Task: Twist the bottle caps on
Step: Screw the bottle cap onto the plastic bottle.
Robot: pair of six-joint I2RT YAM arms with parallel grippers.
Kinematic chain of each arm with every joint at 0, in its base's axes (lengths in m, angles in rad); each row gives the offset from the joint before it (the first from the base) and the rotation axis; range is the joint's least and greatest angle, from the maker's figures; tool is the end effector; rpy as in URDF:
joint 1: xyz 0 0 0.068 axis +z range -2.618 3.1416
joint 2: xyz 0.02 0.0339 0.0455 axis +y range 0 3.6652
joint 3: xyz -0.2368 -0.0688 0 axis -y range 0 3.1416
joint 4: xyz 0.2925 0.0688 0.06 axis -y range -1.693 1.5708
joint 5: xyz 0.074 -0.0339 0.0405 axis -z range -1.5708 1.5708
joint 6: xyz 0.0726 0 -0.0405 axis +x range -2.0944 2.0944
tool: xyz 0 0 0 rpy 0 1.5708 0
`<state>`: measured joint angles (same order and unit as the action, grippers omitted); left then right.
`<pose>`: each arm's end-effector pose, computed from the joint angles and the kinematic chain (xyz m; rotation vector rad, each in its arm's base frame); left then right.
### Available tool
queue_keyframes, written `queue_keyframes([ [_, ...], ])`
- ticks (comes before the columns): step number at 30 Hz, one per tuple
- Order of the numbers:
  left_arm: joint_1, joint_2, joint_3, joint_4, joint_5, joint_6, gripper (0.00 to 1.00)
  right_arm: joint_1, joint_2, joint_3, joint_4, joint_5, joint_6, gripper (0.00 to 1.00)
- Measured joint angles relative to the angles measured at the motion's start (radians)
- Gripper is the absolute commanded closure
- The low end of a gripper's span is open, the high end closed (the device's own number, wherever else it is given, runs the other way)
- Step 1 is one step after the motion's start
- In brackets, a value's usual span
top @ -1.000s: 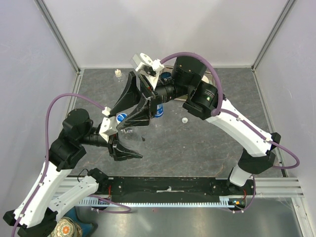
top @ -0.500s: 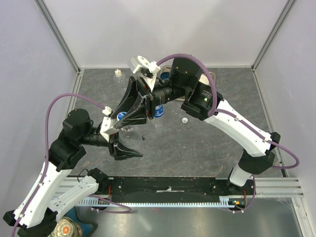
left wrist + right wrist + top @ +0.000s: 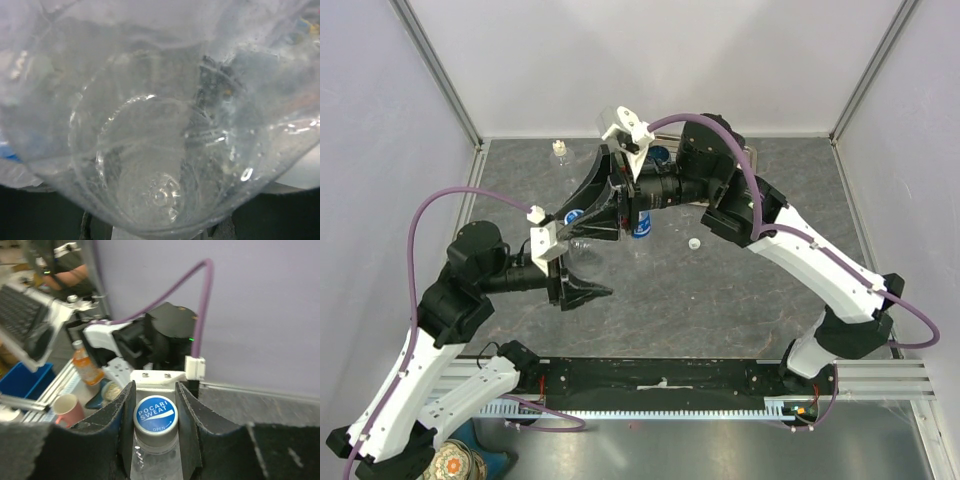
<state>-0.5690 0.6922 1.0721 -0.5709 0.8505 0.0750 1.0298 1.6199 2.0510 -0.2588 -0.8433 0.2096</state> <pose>0.1448 -0.1574 0.4057 1.1479 1.4206 -1.0965 0.1558 0.3646 0.5477 -1.3096 1.0391 1.5573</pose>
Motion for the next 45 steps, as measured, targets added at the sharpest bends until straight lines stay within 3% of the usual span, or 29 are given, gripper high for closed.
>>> queue_keyframes([
  [8,0.002,0.018,0.000,-0.006,-0.329,-0.019,0.98,0.012,-0.087,-0.150,0.016,0.443,-0.023,1.00],
  [12,0.007,0.025,0.000,-0.033,-0.480,-0.026,0.98,0.084,-0.083,-0.185,0.041,0.759,-0.014,1.00],
  [18,0.007,0.015,0.000,-0.047,-0.640,-0.023,0.98,0.233,-0.005,-0.113,0.045,1.267,-0.017,1.00],
  [22,0.007,0.014,0.000,-0.076,-0.714,-0.019,0.98,0.282,0.056,-0.068,0.048,1.517,0.021,0.84],
  [23,0.008,0.013,-0.001,-0.080,-0.726,-0.019,0.98,0.285,0.065,-0.060,0.047,1.544,0.030,0.72],
  [24,0.008,0.013,-0.003,-0.079,-0.739,-0.019,0.98,0.288,0.079,-0.043,0.041,1.572,0.041,0.66],
  [26,0.011,0.010,-0.005,-0.075,-0.752,-0.019,0.98,0.290,0.101,-0.011,0.025,1.603,0.054,0.52],
  [28,0.013,0.006,-0.009,-0.066,-0.765,-0.020,0.98,0.291,0.116,0.019,0.008,1.611,0.056,0.49],
  [34,0.029,-0.009,-0.015,0.016,-0.785,-0.030,0.98,0.299,0.118,0.087,-0.061,1.540,0.041,0.26],
  [35,0.031,-0.014,-0.017,0.029,-0.771,-0.031,0.98,0.299,0.112,0.089,-0.066,1.510,0.036,0.19],
  [41,0.035,-0.031,-0.031,0.082,-0.626,-0.036,0.98,0.267,0.048,0.089,-0.088,1.246,0.014,0.02],
  [45,0.035,-0.023,-0.040,0.082,-0.509,-0.037,0.98,0.186,-0.030,0.050,-0.093,0.972,0.011,0.02],
])
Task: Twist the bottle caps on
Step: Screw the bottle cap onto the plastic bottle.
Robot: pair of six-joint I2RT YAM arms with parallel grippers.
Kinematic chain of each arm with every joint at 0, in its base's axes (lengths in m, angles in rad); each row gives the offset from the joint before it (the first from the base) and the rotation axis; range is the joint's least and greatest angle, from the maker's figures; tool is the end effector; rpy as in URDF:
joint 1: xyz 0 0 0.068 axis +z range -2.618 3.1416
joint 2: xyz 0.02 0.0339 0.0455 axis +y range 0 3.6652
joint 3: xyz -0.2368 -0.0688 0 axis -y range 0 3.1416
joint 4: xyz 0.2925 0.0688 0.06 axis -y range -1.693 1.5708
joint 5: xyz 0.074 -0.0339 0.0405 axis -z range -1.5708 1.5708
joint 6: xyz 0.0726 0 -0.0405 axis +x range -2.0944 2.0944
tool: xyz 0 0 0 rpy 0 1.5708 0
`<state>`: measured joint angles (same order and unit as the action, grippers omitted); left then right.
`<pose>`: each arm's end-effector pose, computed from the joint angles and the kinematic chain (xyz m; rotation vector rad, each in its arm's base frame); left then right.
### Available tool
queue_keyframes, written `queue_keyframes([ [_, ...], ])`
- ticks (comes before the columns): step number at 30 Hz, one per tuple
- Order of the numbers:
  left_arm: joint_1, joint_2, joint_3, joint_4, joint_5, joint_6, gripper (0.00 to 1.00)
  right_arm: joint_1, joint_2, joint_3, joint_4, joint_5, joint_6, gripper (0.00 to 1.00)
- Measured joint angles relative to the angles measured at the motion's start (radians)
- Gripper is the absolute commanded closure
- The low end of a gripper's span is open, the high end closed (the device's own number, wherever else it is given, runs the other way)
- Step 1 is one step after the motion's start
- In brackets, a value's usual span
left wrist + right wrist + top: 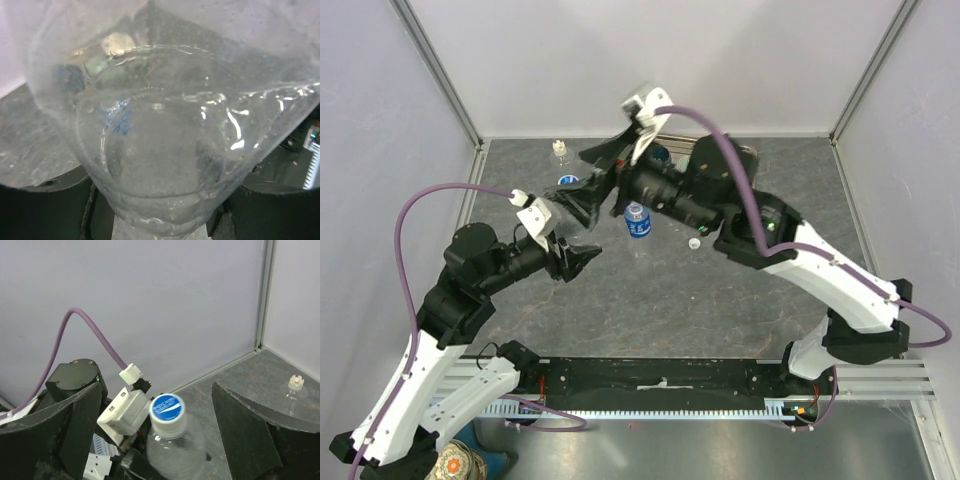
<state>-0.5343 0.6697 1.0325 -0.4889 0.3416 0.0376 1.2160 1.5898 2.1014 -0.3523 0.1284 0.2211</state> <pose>0.1837 -0.1369 0.4025 0.7333 1.5708 -0.6578 0.1457 0.3665 0.5689 -0.6168 1.3732 1.0869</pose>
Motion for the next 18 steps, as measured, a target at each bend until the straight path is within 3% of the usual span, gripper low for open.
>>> queue_keyframes([
  [7,0.000,0.016,-0.002,0.000,0.310,0.000,0.98,-0.201,-0.110,-0.048,0.004,-0.438,-0.016,0.05],
  [11,0.000,0.029,-0.002,0.002,0.528,-0.001,0.98,-0.217,-0.122,-0.063,0.040,-0.664,-0.029,0.14],
  [18,0.000,0.039,-0.002,0.002,0.712,-0.001,0.98,-0.218,-0.114,-0.165,0.191,-0.938,0.032,0.27],
])
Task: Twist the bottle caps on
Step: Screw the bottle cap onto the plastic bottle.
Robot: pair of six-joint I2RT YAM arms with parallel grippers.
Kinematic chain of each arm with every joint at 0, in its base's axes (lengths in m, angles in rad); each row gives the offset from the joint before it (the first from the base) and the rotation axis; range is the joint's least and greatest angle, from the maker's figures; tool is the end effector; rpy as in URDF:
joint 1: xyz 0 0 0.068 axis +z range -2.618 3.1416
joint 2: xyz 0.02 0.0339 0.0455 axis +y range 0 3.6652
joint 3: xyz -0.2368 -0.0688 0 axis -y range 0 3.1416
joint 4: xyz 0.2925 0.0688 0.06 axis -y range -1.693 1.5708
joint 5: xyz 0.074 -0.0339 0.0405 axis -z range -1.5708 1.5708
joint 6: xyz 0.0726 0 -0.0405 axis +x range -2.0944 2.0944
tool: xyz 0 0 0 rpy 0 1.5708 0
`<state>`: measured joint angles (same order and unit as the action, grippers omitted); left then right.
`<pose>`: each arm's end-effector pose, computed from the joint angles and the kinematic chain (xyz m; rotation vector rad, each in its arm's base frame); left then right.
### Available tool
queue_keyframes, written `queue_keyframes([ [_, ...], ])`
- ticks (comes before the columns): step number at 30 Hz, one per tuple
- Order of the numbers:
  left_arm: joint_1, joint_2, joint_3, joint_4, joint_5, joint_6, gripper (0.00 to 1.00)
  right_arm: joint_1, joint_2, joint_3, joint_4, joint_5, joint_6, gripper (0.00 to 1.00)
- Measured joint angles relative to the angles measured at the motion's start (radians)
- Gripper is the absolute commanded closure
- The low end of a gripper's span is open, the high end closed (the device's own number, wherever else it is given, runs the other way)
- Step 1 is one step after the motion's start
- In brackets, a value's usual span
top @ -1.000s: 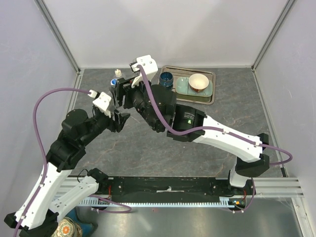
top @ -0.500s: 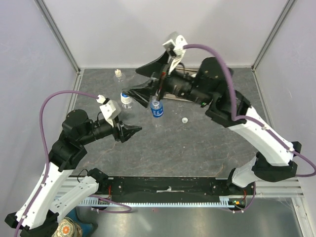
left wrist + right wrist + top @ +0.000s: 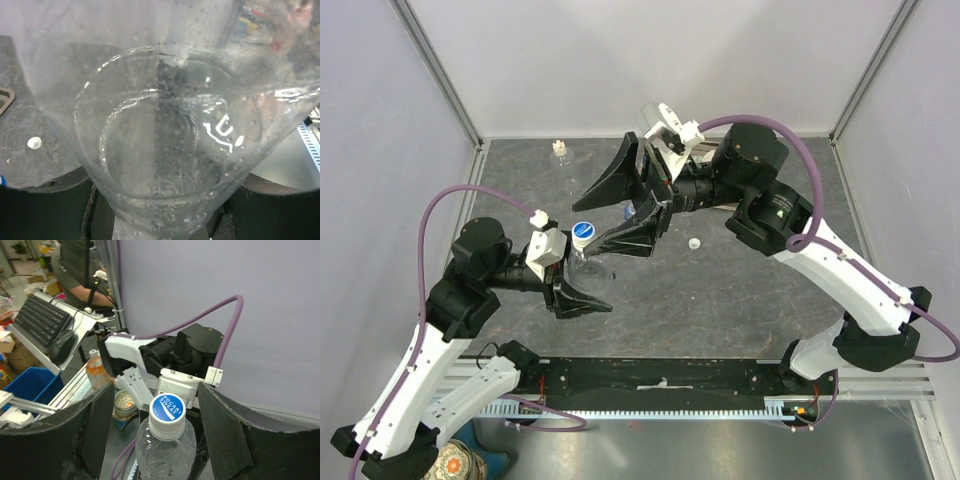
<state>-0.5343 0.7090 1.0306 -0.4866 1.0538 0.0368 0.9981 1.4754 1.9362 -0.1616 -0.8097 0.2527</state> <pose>0.1462 -0.1598 0.3990 1.2321 1.3399 -1.2612 0.1462 0.3237 0.5696 -1.2143 0.9661 1.5306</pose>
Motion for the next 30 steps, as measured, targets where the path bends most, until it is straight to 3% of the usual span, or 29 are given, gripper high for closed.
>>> queue_keyframes([
  [8,0.000,0.000,0.000,0.000,0.042,0.000,0.98,-0.001,0.030,-0.037,0.130,-0.113,0.084,0.34],
  [18,0.000,-0.001,0.000,0.000,0.052,0.000,0.98,-0.001,0.075,-0.037,0.175,-0.137,0.127,0.39],
  [24,0.000,-0.006,0.000,0.000,0.052,0.000,0.98,-0.001,0.087,-0.038,0.176,-0.137,0.145,0.51],
  [28,0.000,-0.006,0.000,-0.001,0.048,-0.001,0.98,-0.001,0.087,-0.038,0.179,-0.140,0.150,0.68],
  [30,0.001,-0.007,0.000,-0.001,0.046,-0.001,0.98,-0.001,0.086,-0.044,0.186,-0.140,0.155,0.72],
])
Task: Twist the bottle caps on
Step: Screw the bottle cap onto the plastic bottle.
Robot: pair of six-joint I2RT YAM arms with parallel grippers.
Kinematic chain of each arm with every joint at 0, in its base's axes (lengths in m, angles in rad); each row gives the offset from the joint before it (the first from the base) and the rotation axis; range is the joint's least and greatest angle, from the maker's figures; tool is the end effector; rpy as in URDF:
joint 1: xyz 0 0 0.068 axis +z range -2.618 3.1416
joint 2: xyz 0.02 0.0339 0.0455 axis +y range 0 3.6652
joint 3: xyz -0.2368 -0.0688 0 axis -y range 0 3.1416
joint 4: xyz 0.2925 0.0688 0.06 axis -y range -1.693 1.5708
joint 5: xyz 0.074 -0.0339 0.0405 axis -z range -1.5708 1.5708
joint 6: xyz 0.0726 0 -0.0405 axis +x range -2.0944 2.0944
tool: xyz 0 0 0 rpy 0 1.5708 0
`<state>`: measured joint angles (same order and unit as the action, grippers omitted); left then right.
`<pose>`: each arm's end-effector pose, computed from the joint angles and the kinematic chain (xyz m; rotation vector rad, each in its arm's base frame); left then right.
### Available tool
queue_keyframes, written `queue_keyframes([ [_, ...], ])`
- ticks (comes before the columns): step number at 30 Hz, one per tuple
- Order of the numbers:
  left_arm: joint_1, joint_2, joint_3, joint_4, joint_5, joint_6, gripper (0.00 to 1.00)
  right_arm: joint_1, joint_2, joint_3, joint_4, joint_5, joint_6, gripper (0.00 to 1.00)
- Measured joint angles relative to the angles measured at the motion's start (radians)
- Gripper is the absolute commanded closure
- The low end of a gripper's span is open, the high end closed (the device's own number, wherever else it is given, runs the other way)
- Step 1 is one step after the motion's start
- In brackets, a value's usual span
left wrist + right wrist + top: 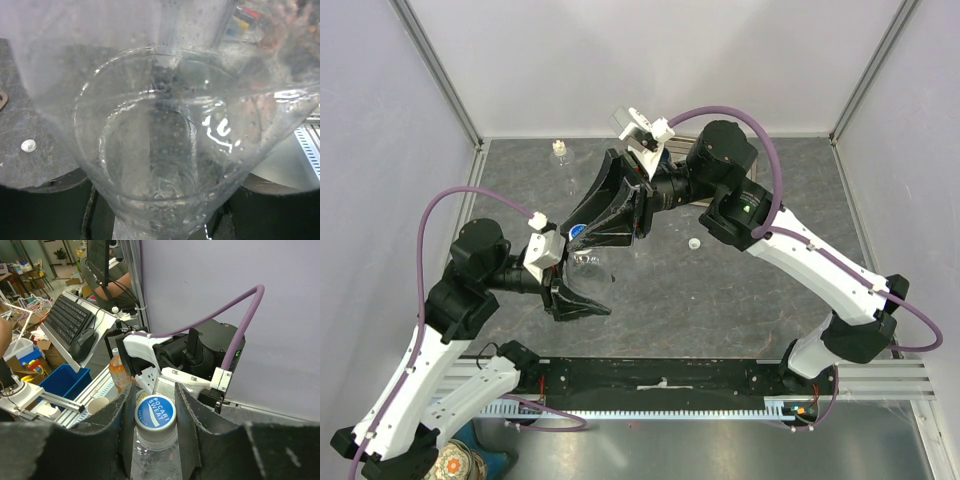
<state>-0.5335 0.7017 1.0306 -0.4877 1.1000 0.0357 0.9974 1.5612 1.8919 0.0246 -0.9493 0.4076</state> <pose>0.1412 -0.1585 0.4007 1.2619 1.3111 -1.2970 0.1587 0.3545 0.5425 -1.2884 0.9586 1.7064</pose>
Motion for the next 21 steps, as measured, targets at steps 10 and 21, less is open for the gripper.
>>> queue_keyframes([
  [10,0.000,-0.002,0.001,-0.018,-0.164,-0.001,0.98,-0.007,-0.024,0.003,-0.125,0.111,-0.112,0.96],
  [21,0.000,0.009,0.003,-0.071,-0.615,0.000,0.98,0.009,-0.061,-0.087,-0.187,0.603,-0.128,1.00],
])
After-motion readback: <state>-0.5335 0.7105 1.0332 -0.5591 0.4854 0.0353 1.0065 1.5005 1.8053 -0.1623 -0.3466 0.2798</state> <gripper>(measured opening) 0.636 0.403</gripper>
